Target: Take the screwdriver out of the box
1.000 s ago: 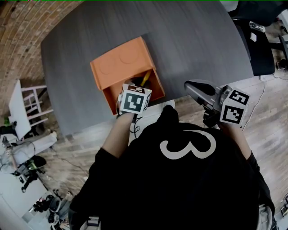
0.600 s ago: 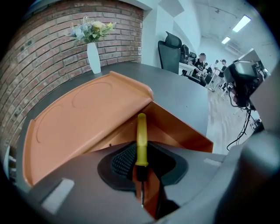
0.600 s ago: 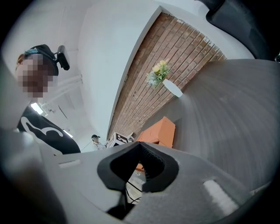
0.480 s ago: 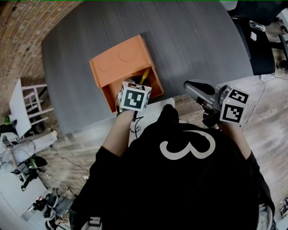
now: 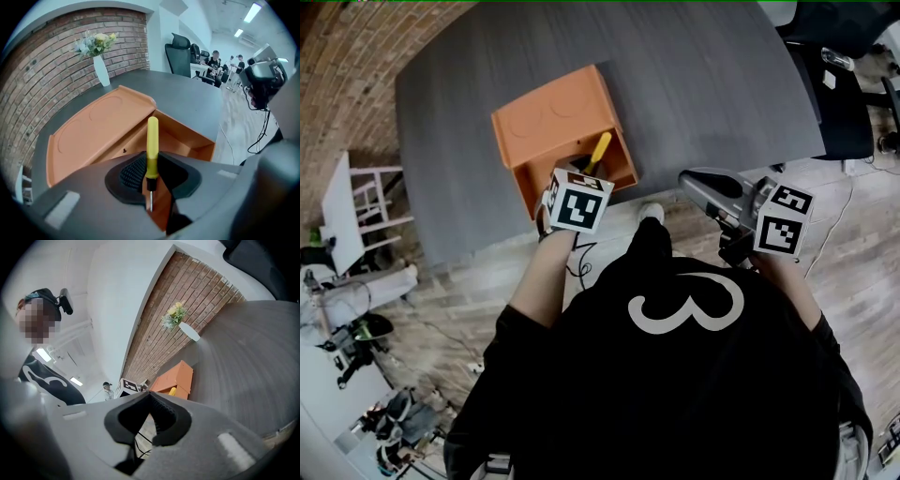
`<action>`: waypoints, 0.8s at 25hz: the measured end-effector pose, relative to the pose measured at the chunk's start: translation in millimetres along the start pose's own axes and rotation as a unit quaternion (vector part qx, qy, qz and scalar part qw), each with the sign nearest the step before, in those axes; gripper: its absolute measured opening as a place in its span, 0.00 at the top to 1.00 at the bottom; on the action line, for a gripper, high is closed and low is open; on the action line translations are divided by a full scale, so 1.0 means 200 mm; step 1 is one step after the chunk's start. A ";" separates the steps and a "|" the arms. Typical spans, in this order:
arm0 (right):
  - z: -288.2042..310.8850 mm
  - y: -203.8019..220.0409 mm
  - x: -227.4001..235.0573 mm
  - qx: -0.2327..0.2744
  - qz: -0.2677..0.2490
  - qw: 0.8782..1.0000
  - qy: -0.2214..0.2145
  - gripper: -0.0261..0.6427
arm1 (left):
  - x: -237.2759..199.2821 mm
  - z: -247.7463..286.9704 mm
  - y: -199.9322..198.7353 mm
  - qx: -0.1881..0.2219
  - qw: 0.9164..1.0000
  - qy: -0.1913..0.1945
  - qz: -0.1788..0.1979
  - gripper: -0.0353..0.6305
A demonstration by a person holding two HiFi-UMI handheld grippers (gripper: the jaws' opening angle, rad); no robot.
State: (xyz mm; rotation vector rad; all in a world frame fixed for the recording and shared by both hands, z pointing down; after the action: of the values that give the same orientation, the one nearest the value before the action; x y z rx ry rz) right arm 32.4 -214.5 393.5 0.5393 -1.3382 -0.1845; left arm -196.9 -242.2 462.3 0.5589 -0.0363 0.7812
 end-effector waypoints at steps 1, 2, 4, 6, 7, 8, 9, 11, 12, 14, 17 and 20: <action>-0.01 0.01 -0.01 -0.002 -0.002 1.000 -0.001 0.96 | 0.00 -0.02 -0.01 0.007 1.000 -0.008 0.011 0.80; -0.01 0.02 -0.02 -0.004 -0.004 1.000 -0.003 0.96 | 0.01 -0.04 -0.02 0.014 1.000 -0.016 0.019 0.80; -0.02 0.03 -0.04 -0.007 -0.008 1.000 -0.004 0.96 | 0.03 -0.08 -0.03 0.030 0.999 -0.031 0.031 0.80; -0.03 0.05 -0.05 -0.009 -0.011 1.000 -0.006 0.96 | 0.04 -0.13 -0.04 0.044 0.997 -0.048 0.036 0.80; -0.04 0.06 -0.06 -0.010 -0.012 1.000 -0.007 0.96 | 0.04 -0.16 -0.05 0.052 0.996 -0.057 0.036 0.80; -0.05 0.07 -0.07 -0.011 -0.014 1.000 -0.009 0.96 | 0.05 -0.19 -0.06 0.063 0.995 -0.065 0.035 0.80; -0.05 0.08 -0.08 -0.012 -0.017 1.000 -0.011 0.96 | 0.05 -0.22 -0.07 0.076 0.994 -0.074 0.035 0.80; -0.06 0.09 -0.11 -0.015 -0.024 1.000 -0.014 0.96 | 0.05 -0.30 -0.09 0.100 0.990 -0.090 0.035 0.80; -0.07 0.10 -0.13 -0.017 -0.028 0.999 -0.014 0.96 | 0.05 -0.34 -0.10 0.111 0.989 -0.094 0.031 0.80; -0.08 0.10 -0.16 -0.020 -0.038 0.999 -0.016 0.96 | 0.07 -0.42 -0.12 0.132 0.986 -0.100 0.019 0.80; -0.11 0.10 -0.22 -0.023 -0.056 0.998 -0.020 0.96 | 0.11 -0.55 -0.14 0.174 0.979 -0.103 -0.010 0.80; -0.12 0.11 -0.27 -0.024 -0.080 0.996 -0.023 0.96 | 0.18 -0.70 -0.14 0.228 0.968 -0.090 -0.051 0.80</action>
State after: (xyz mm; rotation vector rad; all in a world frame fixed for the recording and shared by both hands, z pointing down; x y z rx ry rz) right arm 39.0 -165.1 352.9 0.6048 -1.3320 -0.3607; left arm -176.5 -165.9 337.1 1.0595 0.0062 0.6372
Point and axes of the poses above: the fingertips, and each gripper's own axes: z forward along the fingers, x to its right, y out of its underside, the point moved 7 cm from there along -z, backward along the fingers, and after that the axes turned 13 degrees about z, right-handed, at the moved point
